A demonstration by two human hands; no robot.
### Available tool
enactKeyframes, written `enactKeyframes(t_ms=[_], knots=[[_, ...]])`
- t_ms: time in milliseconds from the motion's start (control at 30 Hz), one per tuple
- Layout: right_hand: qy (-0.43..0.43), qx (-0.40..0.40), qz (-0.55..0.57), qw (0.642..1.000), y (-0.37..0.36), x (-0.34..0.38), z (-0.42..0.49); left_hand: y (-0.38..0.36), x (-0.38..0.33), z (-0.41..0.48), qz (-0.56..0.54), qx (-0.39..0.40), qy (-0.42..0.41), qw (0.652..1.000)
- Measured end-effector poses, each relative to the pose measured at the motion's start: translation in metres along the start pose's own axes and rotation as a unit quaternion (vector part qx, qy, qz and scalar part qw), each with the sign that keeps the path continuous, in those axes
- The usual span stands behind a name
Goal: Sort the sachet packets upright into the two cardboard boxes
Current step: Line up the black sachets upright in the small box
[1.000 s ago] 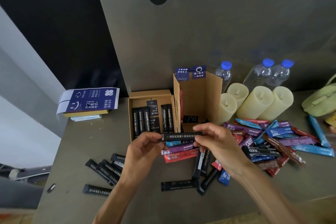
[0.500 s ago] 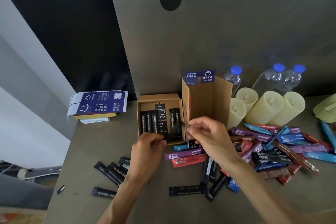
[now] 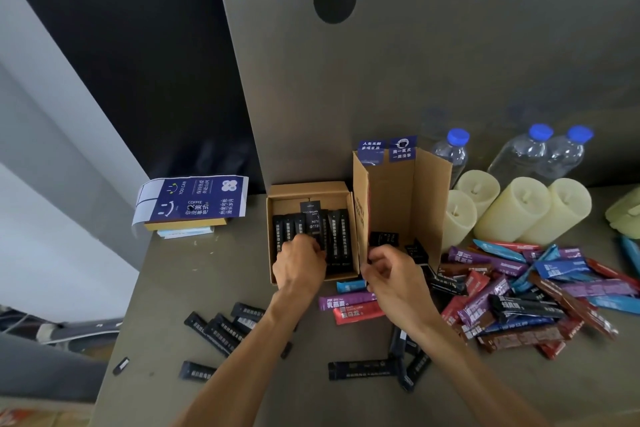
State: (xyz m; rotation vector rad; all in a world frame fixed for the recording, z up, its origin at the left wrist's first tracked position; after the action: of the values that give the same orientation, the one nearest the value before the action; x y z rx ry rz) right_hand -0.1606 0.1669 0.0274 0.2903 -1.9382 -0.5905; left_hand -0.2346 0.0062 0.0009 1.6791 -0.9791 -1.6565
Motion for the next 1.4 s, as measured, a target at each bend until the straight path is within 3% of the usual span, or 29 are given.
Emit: enactKeyframes(t_ms=[467, 933, 1100, 1400], knots=[[-0.005, 0.007, 0.014, 1.0, 0.0, 0.002, 0.003, -0.003, -0.001, -0.002, 0.035, -0.019, -0.034, 0.999], [0.014, -0.017, 0.0, 1.0, 0.012, -0.01, -0.007, 0.02, -0.002, -0.025, -0.023, -0.053, -0.089, 0.994], [0.008, -0.013, -0.006, 1.0, 0.028, -0.037, -0.027, 0.02, 0.006, -0.081, -0.002, 0.007, -0.18, 0.984], [0.008, 0.02, -0.078, 0.997, 0.026, -0.08, -0.06, -0.034, 0.015, -0.132, 0.048, 0.176, -0.237, 0.954]])
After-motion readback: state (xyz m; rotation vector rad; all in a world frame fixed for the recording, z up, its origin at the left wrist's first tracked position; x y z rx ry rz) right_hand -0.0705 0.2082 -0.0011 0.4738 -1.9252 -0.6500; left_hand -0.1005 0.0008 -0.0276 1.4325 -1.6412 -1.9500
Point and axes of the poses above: each hand's wrist, its own z-axis towards the middle knuckle, its own y-axis out of the back of the hand, x = y × z, the point moved 2 cm from there along z, towards the middle knuckle, and after that the axes turned 12 degrees about -y, right-handed, at the moved point
